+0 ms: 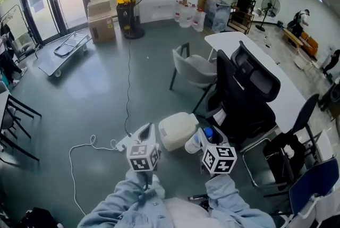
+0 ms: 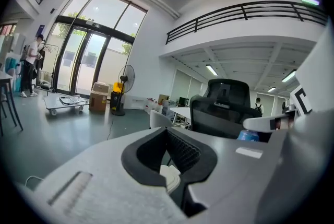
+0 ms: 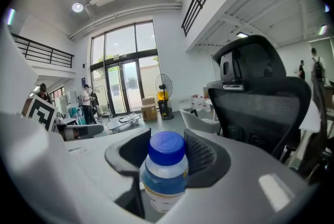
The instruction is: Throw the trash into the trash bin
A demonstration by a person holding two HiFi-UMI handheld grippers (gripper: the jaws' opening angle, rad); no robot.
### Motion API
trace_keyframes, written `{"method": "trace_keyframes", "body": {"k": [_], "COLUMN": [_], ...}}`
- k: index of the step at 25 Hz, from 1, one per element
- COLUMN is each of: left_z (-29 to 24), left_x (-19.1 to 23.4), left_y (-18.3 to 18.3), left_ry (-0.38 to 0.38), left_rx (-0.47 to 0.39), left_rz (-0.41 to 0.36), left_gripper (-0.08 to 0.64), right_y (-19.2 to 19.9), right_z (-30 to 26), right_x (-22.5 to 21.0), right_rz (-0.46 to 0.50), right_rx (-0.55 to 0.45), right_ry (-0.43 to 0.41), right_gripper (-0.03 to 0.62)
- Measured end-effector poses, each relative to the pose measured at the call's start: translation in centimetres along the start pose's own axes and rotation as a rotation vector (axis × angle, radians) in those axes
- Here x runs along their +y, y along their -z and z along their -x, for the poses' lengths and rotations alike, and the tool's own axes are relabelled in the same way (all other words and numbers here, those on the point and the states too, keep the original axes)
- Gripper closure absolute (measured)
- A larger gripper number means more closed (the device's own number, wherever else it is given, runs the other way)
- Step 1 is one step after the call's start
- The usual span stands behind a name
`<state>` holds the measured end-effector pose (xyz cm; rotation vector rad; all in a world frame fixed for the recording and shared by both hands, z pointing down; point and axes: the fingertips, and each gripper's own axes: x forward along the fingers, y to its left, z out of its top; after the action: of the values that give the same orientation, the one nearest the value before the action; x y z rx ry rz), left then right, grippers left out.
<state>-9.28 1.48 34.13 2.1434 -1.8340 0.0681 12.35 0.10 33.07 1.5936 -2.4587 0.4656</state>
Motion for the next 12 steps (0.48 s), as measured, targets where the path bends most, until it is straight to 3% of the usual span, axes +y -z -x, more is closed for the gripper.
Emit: {"method": "trace_keyframes", "body": {"k": [6, 12], "left_z": [-5.4, -9.0], "left_x": [4.4, 9.5], "left_y": [-2.0, -3.0], "left_ry": [0.028, 0.0], "left_rx": [0.015, 0.013], "left_rz": [0.004, 0.048], "left_gripper": [0.565, 0.565], "right_y": [-2.4, -3.8], "right_z": [-6.5, -10.5], "right_x": [0.5, 0.6], "right_rz": [-0.013, -0.019], "right_rx": [-0.002, 0.009], "right_ry": [0.037, 0.073], "right_gripper": [0.391, 0.391]}}
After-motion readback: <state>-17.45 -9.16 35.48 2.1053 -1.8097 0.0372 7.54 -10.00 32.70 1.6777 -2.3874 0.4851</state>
